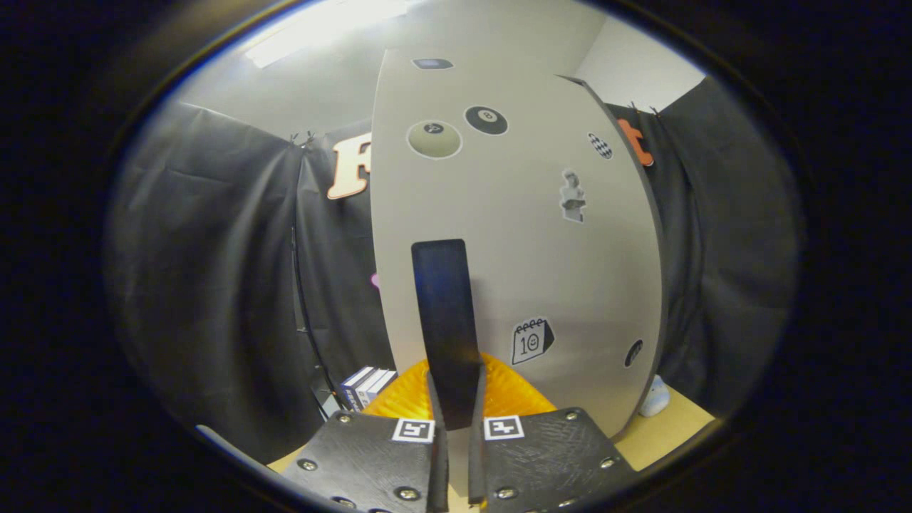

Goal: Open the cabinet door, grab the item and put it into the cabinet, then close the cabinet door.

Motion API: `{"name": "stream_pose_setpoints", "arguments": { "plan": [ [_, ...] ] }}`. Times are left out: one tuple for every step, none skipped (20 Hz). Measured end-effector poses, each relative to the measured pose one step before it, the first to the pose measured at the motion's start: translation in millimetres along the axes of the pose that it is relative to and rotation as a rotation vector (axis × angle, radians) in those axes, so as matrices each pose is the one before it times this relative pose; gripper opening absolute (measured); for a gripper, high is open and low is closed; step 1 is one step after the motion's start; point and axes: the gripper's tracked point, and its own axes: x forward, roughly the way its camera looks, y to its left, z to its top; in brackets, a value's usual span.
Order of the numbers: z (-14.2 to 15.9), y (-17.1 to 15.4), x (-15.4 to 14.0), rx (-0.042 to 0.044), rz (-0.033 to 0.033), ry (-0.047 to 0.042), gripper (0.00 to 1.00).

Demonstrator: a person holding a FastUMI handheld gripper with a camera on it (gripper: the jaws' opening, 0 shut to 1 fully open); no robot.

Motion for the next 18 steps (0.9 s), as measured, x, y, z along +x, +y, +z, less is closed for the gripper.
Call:
{"name": "stream_pose_setpoints", "arguments": {
  "plan": [
    [0.33,-1.6,-3.42,0.00169,-0.00617,-0.00026,0.11],
    [-0.2,-1.33,-2.5,0.00224,-0.00606,0.00074,0.11],
    [1.45,-1.82,-2.45,0.00139,-0.00759,-0.00147,0.11],
    [-0.42,-2.1,-2.34,-0.00195,-0.00974,-0.00089,0.11],
    [1.43,-2.47,-2.7,-0.00119,-0.01037,-0.00121,0.11],
    [-0.09,-3.08,-3.04,-0.00023,-0.01063,0.00138,0.11],
    [0.66,-2.56,-2.58,-0.0007,-0.01184,-0.00029,0.11],
    [0.11,-3.35,-2.73,0.00018,-0.01221,0.00016,0.11],
    [0.33,-0.81,-0.31,-0.00047,-0.01207,-0.00112,0.11],
    [-0.47,-0.61,0.5,0.00234,-0.01051,-0.00129,0.11],
    [0.88,-1.06,-0.72,0.00393,-0.009,-0.00091,0.11],
    [0.31,-1.46,-1.14,0.00054,-0.00725,-0.00201,0.11],
    [1.26,-1.5,-0.61,-0.00344,-0.00888,-0.00247,0.11],
    [0.49,-2.84,-1.21,-0.00207,-0.00771,-0.00112,0.11],
    [0.41,-3.36,-2.52,-0.00137,-0.00734,-0.0041,0.11],
    [1.54,-5.85,-6.35,-0.0006,-0.00804,-0.00545,0.11],
    [2.37,-6.04,-4.5,0.0012,-0.008,-0.00328,0.11],
    [0.78,-6.45,-5.9,0.00272,-0.00753,-0.0023,0.11]
  ]
}}
